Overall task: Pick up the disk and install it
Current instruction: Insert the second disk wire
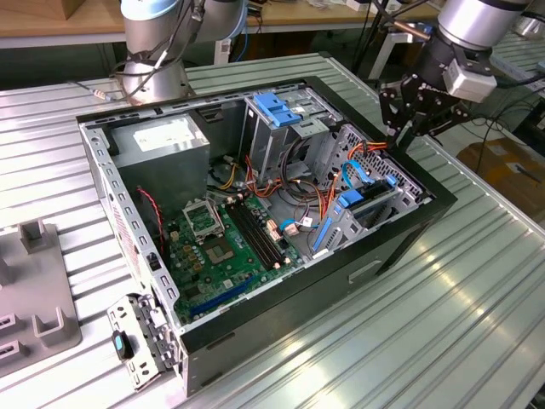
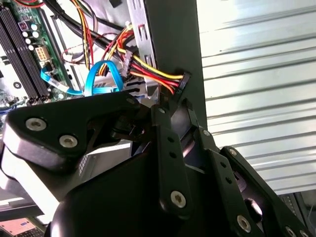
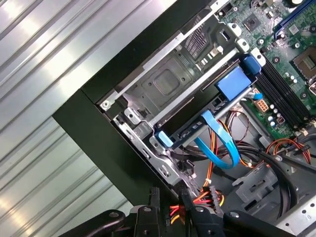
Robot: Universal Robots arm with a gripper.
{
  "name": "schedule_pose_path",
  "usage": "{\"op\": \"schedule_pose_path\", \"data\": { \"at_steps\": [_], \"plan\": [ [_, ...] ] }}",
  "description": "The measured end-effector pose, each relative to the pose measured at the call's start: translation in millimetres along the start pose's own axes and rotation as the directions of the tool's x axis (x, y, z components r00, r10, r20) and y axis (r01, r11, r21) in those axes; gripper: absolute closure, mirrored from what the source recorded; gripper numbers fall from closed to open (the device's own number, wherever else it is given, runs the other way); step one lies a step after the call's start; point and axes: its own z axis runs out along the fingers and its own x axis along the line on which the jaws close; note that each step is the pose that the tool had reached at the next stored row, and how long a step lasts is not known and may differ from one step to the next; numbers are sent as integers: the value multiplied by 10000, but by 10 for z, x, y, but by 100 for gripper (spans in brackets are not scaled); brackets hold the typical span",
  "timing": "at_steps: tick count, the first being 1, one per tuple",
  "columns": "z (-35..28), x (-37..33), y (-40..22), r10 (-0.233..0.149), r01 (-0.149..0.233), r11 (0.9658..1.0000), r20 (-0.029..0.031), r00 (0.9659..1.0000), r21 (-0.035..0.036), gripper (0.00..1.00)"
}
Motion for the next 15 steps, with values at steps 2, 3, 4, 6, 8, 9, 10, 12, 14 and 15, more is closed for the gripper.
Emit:
{"op": "schedule_pose_path", "data": {
  "at_steps": [2, 3, 4, 6, 8, 9, 10, 12, 14, 15],
  "plan": [
    [2, 17, -21, -25, 25, 10000, 1, 10000, 0, 70],
    [4, 27, -35, -45, 45, 10000, 2, 10000, 0, 70],
    [5, 28, -41, -53, 53, 10000, 4, 10000, 2, 70],
    [5, 24, -45, -57, 57, 10000, 3, 10000, 1, 70],
    [10, 23, -65, -79, 79, 10000, 5, 10000, 2, 70],
    [13, 26, -75, -94, 94, 10000, 8, 10000, 3, 70],
    [13, 29, -81, -104, 104, 9999, 8, 9999, 3, 70],
    [13, 28, -83, -108, 108, 9999, 6, 9999, 1, 70],
    [18, -34, -156, -116, 116, 9999, 7, 9999, 1, 70],
    [18, -35, -156, -116, 116, 9999, 7, 9999, 2, 70]
  ]
}}
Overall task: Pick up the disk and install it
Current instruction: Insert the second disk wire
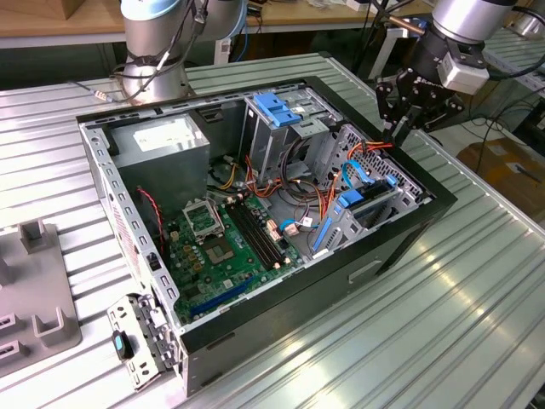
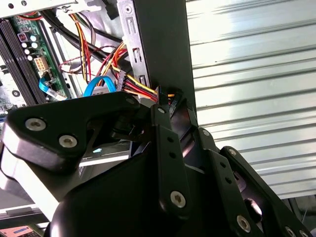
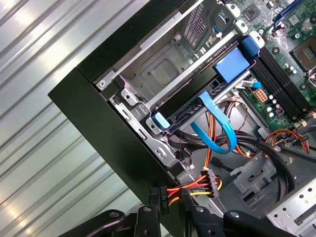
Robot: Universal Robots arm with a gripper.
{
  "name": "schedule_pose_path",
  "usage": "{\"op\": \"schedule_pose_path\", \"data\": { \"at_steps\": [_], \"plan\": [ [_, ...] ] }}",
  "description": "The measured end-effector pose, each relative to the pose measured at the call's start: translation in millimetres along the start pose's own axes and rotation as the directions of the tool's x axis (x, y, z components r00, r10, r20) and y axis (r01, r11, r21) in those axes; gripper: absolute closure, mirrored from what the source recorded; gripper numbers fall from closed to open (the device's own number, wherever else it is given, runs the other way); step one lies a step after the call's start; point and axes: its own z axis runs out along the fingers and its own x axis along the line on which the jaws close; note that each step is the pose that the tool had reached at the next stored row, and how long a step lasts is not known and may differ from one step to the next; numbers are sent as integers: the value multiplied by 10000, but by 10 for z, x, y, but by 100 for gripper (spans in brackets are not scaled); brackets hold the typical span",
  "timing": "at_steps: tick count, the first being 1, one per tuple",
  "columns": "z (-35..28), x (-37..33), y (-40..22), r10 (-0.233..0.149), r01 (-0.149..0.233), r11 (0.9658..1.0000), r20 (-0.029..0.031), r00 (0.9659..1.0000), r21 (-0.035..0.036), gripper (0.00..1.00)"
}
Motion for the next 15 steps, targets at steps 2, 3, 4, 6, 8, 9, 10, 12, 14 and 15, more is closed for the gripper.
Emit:
{"op": "schedule_pose_path", "data": {
  "at_steps": [2, 3, 4, 6, 8, 9, 10, 12, 14, 15],
  "plan": [
    [0, -1, -1, -1, 1, 10000, 0, 10000, 0, 70],
    [0, -1, -1, -1, 1, 10000, 0, 10000, 0, 70],
    [0, -1, -2, -1, 1, 10000, 0, 10000, 0, 70],
    [0, -2, -3, -1, 1, 10000, 0, 10000, 0, 70],
    [-1, -1, -5, -2, 2, 10000, -1, 10000, -2, 70],
    [-1, 4, -3, -2, 2, 10000, -2, 10000, -2, 70],
    [0, 9, 0, -1, 1, 10000, 0, 10000, -1, 70],
    [0, 32, 15, 0, 0, 10000, 3, 10000, -4, 70],
    [0, 41, 22, -1, 1, 10000, 0, 10000, -9, 70],
    [1, 46, 23, -3, 3, 10000, -13, 10000, -25, 70]
  ]
}}
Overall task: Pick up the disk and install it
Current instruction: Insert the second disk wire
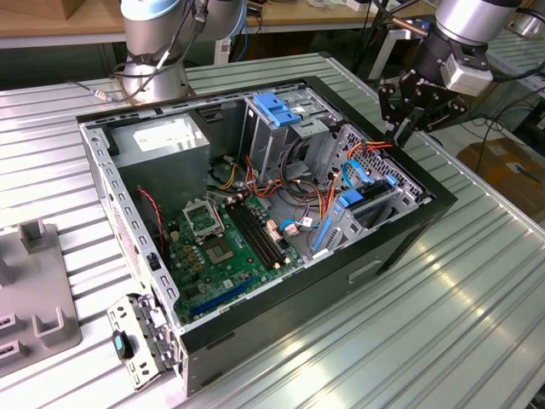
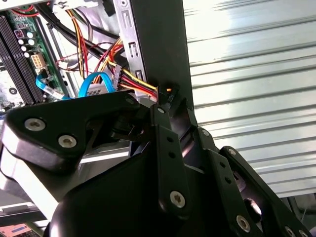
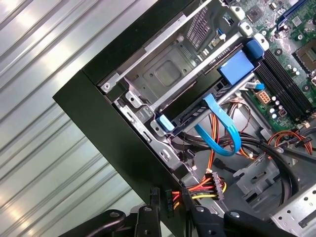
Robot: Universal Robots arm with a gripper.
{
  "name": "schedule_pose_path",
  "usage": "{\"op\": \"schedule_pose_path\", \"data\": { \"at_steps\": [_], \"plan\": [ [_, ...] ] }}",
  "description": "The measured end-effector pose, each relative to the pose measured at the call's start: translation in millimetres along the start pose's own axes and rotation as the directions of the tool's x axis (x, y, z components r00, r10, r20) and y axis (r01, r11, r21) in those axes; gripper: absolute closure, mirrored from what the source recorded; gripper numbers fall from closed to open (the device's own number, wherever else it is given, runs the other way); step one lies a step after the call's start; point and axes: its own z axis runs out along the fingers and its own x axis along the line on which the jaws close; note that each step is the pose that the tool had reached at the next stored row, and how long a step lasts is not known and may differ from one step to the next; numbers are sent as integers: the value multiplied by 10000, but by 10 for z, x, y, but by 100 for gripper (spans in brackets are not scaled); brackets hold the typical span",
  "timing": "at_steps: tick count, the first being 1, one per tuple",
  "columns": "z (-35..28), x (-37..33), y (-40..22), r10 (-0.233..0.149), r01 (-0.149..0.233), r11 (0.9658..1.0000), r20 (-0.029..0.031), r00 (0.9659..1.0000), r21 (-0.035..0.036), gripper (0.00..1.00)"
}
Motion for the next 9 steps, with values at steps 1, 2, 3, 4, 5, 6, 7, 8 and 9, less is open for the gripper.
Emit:
{"op": "schedule_pose_path", "data": {
  "at_steps": [1, 2, 3, 4, 5, 6, 7, 8, 9],
  "plan": [
    [2, 1, 1, -2, 2, 10000, -29, 10000, -36, 70],
    [6, 2, 2, -6, 6, 10000, -59, 10000, -72, 70],
    [11, 2, 2, -14, 13, 10000, -79, 10000, -97, 70],
    [13, 2, 2, -54, 53, 9999, -92, 9999, -114, 70],
    [13, 2, 2, -105, 104, 9999, -90, 9999, -115, 70],
    [13, 1, 2, -163, 162, 9998, -86, 9998, -114, 70],
    [14, 1, 1, -244, 243, 9996, -82, 9997, -114, 70],
    [14, 1, 2, -269, 268, 9996, -81, 9996, -114, 70],
    [14, 1, 1, -269, 269, 9996, -81, 9996, -114, 70]
  ]
}}
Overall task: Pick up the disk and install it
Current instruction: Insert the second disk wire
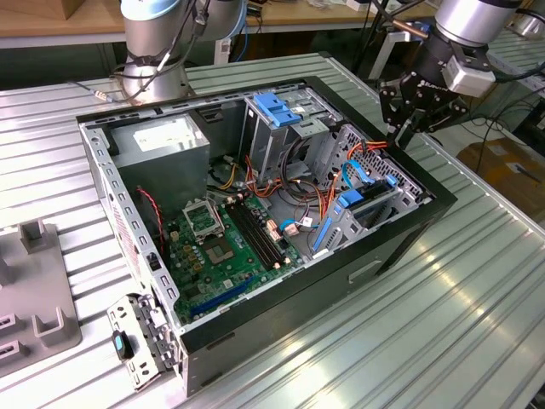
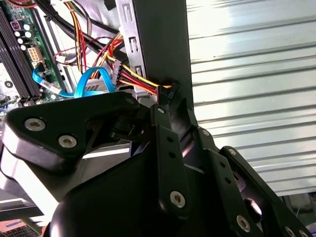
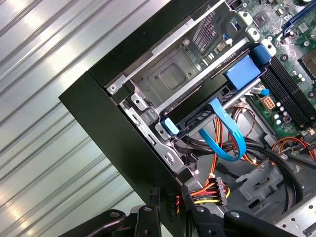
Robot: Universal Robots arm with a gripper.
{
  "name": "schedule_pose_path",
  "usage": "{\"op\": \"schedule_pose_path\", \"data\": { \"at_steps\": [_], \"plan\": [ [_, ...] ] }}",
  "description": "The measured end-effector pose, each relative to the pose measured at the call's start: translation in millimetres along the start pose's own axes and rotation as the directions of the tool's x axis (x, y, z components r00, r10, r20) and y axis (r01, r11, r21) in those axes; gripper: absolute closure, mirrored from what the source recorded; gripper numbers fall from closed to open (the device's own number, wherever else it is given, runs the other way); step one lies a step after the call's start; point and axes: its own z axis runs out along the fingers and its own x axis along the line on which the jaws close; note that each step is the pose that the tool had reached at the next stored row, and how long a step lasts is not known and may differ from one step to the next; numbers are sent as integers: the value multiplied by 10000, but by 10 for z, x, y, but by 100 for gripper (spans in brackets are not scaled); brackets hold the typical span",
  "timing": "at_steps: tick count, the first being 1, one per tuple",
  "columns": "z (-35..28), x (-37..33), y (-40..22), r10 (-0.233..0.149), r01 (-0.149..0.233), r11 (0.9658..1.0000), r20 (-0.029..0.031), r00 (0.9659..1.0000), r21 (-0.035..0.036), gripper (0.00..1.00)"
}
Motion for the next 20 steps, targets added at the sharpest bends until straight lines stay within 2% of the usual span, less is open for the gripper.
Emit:
{"op": "schedule_pose_path", "data": {
  "at_steps": [2, 8, 20],
  "plan": [
    [0, -2, -2, -14, 14, 10000, 1, 10000, 0, 70],
    [1, -10, -13, -576, 576, 9983, 27, 9983, 11, 70],
    [3, -14, -46, -601, 601, 9982, 24, 9982, 6, 70]
  ]
}}
